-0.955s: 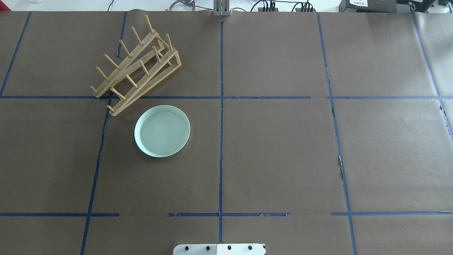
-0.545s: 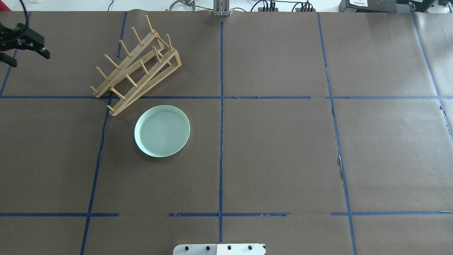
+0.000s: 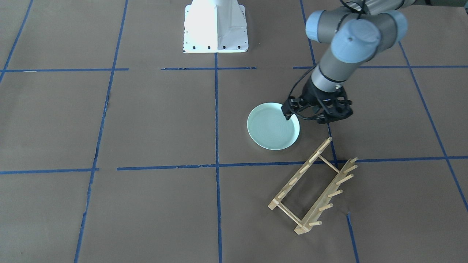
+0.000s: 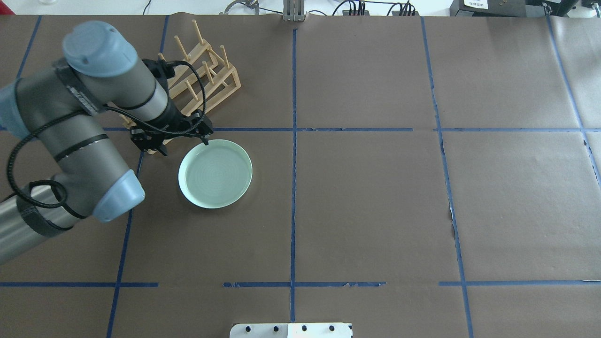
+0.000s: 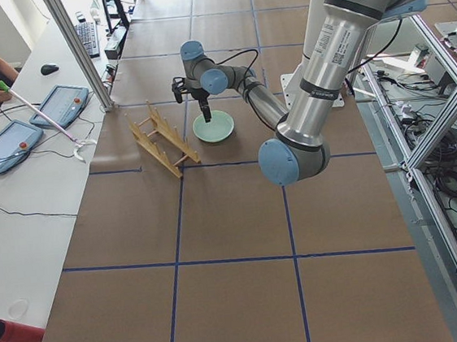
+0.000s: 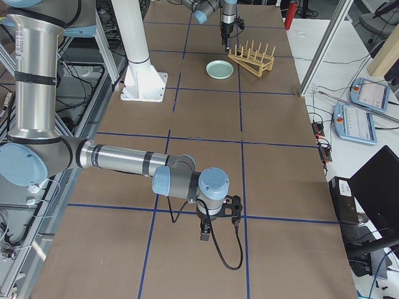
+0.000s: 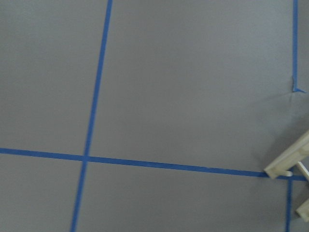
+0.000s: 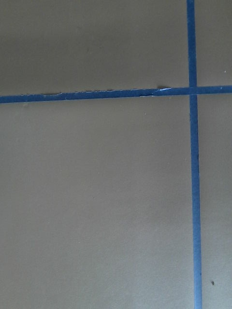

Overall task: Place plate on rack
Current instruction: 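Move the left gripper down to the edge of the pale green plate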

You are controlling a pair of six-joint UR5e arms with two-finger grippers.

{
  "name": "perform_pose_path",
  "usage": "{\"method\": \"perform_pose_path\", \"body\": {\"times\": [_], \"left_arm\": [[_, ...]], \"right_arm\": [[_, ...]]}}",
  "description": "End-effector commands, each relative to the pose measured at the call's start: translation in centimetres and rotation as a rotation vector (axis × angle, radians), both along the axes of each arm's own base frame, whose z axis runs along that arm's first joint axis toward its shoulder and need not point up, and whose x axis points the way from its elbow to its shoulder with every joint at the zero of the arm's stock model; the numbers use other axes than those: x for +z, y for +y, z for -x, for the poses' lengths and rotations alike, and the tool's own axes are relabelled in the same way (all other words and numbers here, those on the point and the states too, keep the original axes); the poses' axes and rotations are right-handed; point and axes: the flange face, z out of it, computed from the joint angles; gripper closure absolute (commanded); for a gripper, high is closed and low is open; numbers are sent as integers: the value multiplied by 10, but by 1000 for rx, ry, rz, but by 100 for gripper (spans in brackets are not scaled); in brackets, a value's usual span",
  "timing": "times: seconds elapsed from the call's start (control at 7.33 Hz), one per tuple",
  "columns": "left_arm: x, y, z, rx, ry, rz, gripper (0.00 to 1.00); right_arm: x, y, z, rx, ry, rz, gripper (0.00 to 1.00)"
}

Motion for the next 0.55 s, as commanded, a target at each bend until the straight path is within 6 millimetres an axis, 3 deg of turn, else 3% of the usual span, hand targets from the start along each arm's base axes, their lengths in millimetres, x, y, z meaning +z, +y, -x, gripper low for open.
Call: {"method": "perform_pose_path", "body": {"times": [0.0,0.14,0.41], "left_arm": [[-28,29,-89,43,-32,-14,1],[-34,8,-123,27,-84,-32,2],[-24,2,-136,74,-120,-74,4]], "right_arm": [[0,0,0,0,0,0,0],[0,0,0,0,0,0,0],[0,0,0,0,0,0,0]]}}
